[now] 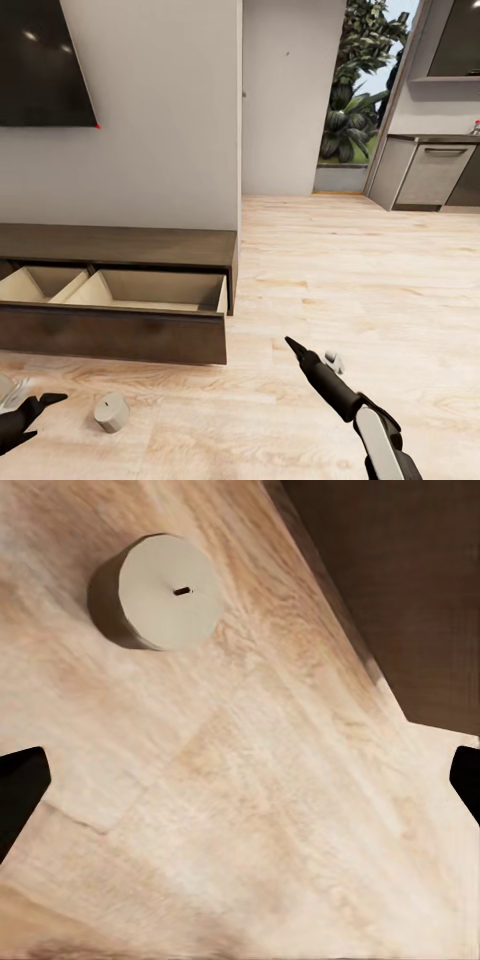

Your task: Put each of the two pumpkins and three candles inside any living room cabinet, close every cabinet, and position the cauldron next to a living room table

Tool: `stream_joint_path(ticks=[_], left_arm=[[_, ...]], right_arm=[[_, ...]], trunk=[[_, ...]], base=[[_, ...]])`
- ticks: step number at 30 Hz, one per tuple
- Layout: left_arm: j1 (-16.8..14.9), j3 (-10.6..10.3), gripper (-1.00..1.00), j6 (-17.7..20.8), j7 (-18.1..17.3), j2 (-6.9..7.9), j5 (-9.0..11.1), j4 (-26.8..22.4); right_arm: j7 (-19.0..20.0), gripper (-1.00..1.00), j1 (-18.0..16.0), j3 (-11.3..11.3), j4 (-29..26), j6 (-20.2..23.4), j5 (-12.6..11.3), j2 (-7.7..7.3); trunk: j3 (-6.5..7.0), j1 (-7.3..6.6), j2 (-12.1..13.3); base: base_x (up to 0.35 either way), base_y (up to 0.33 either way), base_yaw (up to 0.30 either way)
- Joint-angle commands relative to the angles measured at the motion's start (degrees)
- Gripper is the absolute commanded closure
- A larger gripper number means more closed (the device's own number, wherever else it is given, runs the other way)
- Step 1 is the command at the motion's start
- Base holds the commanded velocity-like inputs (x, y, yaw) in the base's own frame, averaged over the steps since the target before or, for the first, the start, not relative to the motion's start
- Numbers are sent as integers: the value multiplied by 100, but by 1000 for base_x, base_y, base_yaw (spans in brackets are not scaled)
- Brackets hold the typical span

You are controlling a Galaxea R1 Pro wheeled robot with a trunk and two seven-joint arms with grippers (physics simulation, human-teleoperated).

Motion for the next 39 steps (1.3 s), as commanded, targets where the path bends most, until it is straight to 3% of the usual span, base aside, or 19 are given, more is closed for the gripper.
stream_joint_path(ticks=[1, 4, 7, 12, 14, 16, 22, 24, 26, 28, 29, 30, 33, 35, 39], left_arm=[[0, -1, -100, 27, 4, 52, -127, -3], [0, -3, -100, 57, 8, 111, -323, -7], [0, -7, -100, 56, 11, 130, -394, -8], [0, -13, -100, 22, 31, 132, -495, -14], [0, -31, -100, 16, 31, 123, -654, -16], [0, -159, -100, 10, 14, 95, -1039, -21], [0, -446, -100, -6, 13, 81, -1326, -21], [0, -544, -100, -37, 23, 75, -1354, -21], [0, -751, -100, -139, 34, 67, -1398, -19], [0, -958, -100, -225, 44, 64, -1434, -18], [0, -1184, -100, -305, 66, 55, -1455, -13], [0, -1262, -100, -334, 76, 45, -1459, -13], [0, -1649, -100, -541, 235, -137, -1472, -10], [0, -1747, -100, -649, 503, -286, -1475, -9], [0, -1803, -100, -905, 1087, -528, -1471, -9]], right_arm=[[-82, -100, -3, -14, -6, 72, -1, -14], [-176, -100, 20, -58, -18, 161, -7, -139], [-202, -100, 40, -90, -26, 190, -25, -285], [-215, -100, 46, -163, -8, 188, -20, -360], [-218, -100, 48, -203, -13, 174, -11, -368], [-230, -100, 49, -234, -1, 164, 7, -374], [-499, -100, 49, -212, 38, 183, 88, -366], [-783, -100, 49, -194, 34, 195, 132, -353], [-1310, -100, 49, -163, 11, 231, 176, -321], [-1779, -100, 49, -54, -5, 302, 201, -305], [-2242, -100, 49, 140, -13, 380, 217, -297], [-2388, -100, 49, 218, -16, 398, 221, -295], [-3138, -100, 49, 668, -62, 417, 232, -286], [-3490, -100, 49, 849, -74, 413, 234, -282], [-3872, -100, 49, 970, -63, 409, 227, -282]], trunk=[[0, 0, 0], [66, -8, 4], [133, -15, 8], [244, -28, 15], [288, -33, 17], [332, -39, 20], [465, -54, 28], [510, -59, 31], [550, -84, 73], [585, -128, 153], [603, -150, 193], [621, -172, 233], [675, -238, 353], [711, -282, 434], [783, -369, 594]], base=[[0, 0, 0], [0, 0, 0], [0, 0, 0], [0, 0, 0], [0, 0, 0], [0, 0, 0], [0, 0, 0], [0, 0, 0], [0, 0, 0], [0, 0, 0], [0, 0, 0], [0, 0, 0], [0, 0, 0], [0, 0, 0], [0, 0, 0]])
